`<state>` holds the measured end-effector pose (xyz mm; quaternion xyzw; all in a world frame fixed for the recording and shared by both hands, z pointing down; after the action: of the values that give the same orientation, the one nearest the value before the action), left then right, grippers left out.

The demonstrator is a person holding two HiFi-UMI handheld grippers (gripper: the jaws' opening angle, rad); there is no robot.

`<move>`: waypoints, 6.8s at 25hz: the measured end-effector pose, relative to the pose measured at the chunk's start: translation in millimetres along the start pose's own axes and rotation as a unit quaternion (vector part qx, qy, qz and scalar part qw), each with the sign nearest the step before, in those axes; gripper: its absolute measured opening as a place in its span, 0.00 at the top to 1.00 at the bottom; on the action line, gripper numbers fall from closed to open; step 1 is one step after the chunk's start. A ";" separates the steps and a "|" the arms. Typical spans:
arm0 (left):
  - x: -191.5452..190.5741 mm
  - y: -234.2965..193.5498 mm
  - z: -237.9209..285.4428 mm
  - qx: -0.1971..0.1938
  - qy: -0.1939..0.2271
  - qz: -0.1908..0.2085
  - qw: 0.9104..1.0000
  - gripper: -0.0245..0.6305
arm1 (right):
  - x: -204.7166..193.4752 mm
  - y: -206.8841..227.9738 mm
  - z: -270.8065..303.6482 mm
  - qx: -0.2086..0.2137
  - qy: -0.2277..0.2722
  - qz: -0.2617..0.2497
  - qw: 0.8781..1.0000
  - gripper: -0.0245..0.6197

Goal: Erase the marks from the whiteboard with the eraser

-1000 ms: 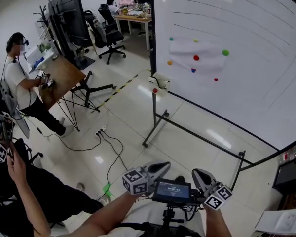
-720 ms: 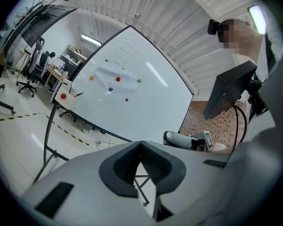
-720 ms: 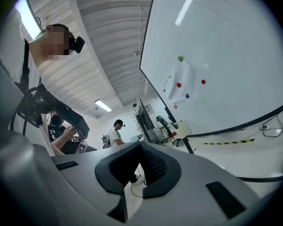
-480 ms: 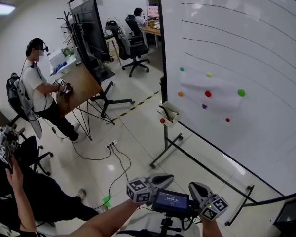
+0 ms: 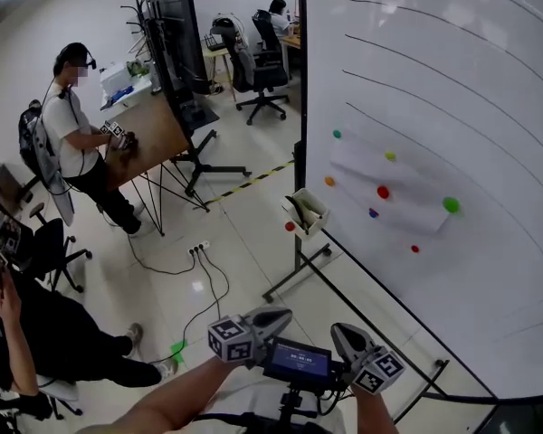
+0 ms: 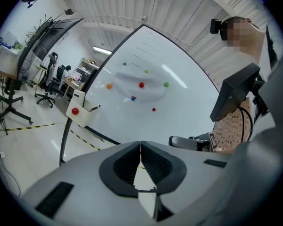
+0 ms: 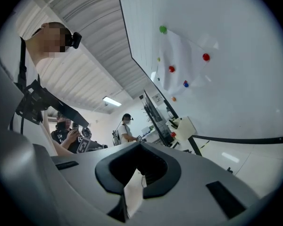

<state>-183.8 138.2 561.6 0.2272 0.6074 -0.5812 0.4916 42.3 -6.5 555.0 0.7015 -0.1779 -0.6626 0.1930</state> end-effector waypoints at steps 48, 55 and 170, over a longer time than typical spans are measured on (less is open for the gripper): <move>160.5 -286.2 144.4 0.094 -0.048 0.216 0.971 0.58 | 49.9 113.2 196.8 -0.122 0.018 0.031 0.992 0.94; 159.5 -295.7 146.7 0.059 -0.096 0.246 0.963 0.57 | 42.2 112.8 197.1 -0.125 0.013 0.043 0.991 0.94; 430.3 -45.6 106.6 0.100 0.138 0.667 0.725 0.57 | 292.1 -48.8 83.3 -0.229 0.180 -0.308 0.906 0.94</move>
<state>-364.8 -98.1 229.9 0.6995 0.2984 -0.1225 0.6377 -24.0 -114.9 274.9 0.7655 0.2414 -0.5737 0.1630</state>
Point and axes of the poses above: the fingertips, and each gripper's own axes: z forward along the fingers, y to its right, x out of its top, the point moved 10 cm from there along -z, backward along the fingers
